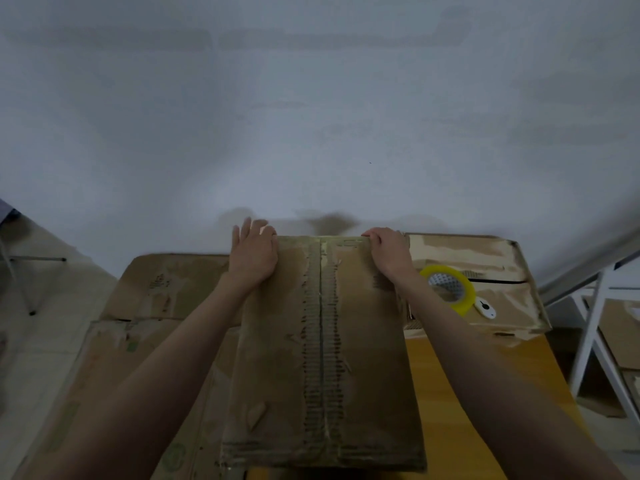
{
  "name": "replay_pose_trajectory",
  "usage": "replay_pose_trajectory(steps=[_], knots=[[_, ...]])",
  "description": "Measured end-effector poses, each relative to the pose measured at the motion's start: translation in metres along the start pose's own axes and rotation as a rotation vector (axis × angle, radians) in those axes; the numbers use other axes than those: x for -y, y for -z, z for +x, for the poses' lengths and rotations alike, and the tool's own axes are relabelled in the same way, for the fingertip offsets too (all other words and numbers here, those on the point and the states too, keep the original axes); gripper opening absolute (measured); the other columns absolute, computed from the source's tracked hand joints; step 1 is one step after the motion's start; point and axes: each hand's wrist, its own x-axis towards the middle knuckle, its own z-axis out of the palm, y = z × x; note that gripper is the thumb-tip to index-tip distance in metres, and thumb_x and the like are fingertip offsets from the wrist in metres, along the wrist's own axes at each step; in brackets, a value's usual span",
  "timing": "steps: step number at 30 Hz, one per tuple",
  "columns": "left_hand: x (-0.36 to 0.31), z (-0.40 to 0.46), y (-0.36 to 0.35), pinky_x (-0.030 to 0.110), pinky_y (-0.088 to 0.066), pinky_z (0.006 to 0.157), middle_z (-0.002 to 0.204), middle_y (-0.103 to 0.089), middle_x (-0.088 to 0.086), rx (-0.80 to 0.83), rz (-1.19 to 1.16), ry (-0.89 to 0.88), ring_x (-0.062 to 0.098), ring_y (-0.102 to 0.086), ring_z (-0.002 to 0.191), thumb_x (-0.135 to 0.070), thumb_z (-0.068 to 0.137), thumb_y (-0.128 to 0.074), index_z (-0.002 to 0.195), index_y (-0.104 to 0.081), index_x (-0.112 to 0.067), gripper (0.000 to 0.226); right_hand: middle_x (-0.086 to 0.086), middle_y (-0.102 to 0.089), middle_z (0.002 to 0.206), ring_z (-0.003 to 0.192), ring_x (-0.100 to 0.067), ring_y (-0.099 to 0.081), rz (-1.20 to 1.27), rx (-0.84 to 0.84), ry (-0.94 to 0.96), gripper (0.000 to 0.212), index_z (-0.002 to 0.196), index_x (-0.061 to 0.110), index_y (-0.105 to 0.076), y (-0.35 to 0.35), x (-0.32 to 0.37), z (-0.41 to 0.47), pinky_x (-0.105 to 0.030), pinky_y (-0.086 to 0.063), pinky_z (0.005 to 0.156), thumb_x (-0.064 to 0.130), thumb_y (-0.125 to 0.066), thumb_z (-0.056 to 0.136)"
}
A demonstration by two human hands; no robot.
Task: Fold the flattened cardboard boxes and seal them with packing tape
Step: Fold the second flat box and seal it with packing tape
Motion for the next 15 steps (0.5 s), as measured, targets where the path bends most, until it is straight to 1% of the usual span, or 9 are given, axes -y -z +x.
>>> replay_pose_trajectory(steps=[1,2,3,4,6,8,11,13,15], knots=[[-0.007,0.005,0.003,0.045,-0.015,0.121,0.145,-0.049,0.008,0.025,0.017,-0.066,0.028,-0.035,0.141,-0.027,0.108,-0.027,0.129,-0.056,-0.016,0.038,-0.009,-0.071,0.118,0.114,-0.027,-0.060,-0.041,0.006,0.034,0.035,0.114,0.010,-0.073,0.000,0.004,0.002,-0.033,-0.040,0.098,0.012,-0.040,0.103],[-0.016,0.007,0.002,0.043,-0.025,0.116,0.139,-0.056,0.007,0.055,0.012,-0.140,0.028,-0.045,0.133,-0.028,0.108,-0.029,0.130,-0.057,-0.019,0.037,-0.008,-0.071,0.116,0.114,-0.027,-0.059,-0.057,0.026,0.062,0.033,0.115,0.013,-0.074,-0.001,0.007,0.002,-0.034,-0.041,0.097,0.014,-0.043,0.103],[-0.025,0.007,0.000,0.042,-0.032,0.110,0.135,-0.058,0.005,0.078,0.006,-0.205,0.028,-0.050,0.126,-0.031,0.107,-0.030,0.132,-0.057,-0.023,0.037,-0.007,-0.069,0.113,0.114,-0.027,-0.057,-0.053,0.052,0.079,0.033,0.119,0.017,-0.072,-0.004,0.009,0.001,-0.034,-0.041,0.095,0.019,-0.044,0.103],[-0.033,0.005,-0.005,0.042,-0.035,0.106,0.135,-0.058,0.003,0.090,0.008,-0.257,0.029,-0.051,0.122,-0.035,0.107,-0.030,0.136,-0.054,-0.027,0.038,-0.004,-0.065,0.107,0.114,-0.028,-0.052,-0.050,0.075,0.082,0.032,0.122,0.022,-0.070,-0.006,0.010,-0.001,-0.035,-0.040,0.092,0.024,-0.044,0.104],[-0.044,0.001,-0.015,0.043,-0.033,0.106,0.138,-0.053,0.001,0.100,0.055,-0.314,0.031,-0.048,0.121,-0.039,0.107,-0.027,0.143,-0.045,-0.034,0.041,0.000,-0.054,0.100,0.116,-0.029,-0.044,-0.048,0.094,0.052,0.032,0.125,0.031,-0.068,-0.009,0.011,-0.005,-0.038,-0.039,0.092,0.030,-0.043,0.105],[-0.046,0.000,-0.017,0.044,-0.030,0.107,0.138,-0.051,0.000,0.100,0.080,-0.318,0.031,-0.047,0.121,-0.038,0.107,-0.026,0.145,-0.042,-0.037,0.042,-0.002,-0.055,0.103,0.119,-0.031,-0.043,-0.038,0.104,0.025,0.031,0.124,0.033,-0.068,-0.008,0.013,-0.003,-0.039,-0.037,0.096,0.028,-0.044,0.105],[-0.046,0.005,-0.012,0.042,-0.030,0.106,0.137,-0.053,0.000,0.125,0.029,-0.299,0.029,-0.049,0.120,-0.035,0.106,-0.030,0.140,-0.048,-0.034,0.039,-0.005,-0.063,0.121,0.125,-0.031,-0.044,-0.041,0.133,0.011,0.031,0.121,0.033,-0.070,-0.009,0.021,0.000,-0.041,-0.035,0.102,0.026,-0.044,0.104],[-0.051,0.007,-0.010,0.041,-0.032,0.106,0.133,-0.057,-0.002,0.136,-0.038,-0.293,0.025,-0.053,0.120,-0.031,0.105,-0.036,0.133,-0.054,-0.030,0.033,-0.004,-0.065,0.123,0.125,-0.030,-0.047,-0.046,0.123,-0.011,0.029,0.117,0.032,-0.071,-0.011,0.024,-0.002,-0.043,-0.036,0.102,0.033,-0.046,0.103],[-0.056,0.009,-0.008,0.040,-0.035,0.107,0.128,-0.063,-0.005,0.132,-0.134,-0.264,0.020,-0.056,0.118,-0.029,0.103,-0.045,0.125,-0.060,-0.029,0.027,-0.002,-0.067,0.119,0.122,-0.029,-0.049,-0.047,0.077,-0.048,0.028,0.112,0.032,-0.072,-0.012,0.027,-0.004,-0.046,-0.039,0.100,0.044,-0.052,0.098]])
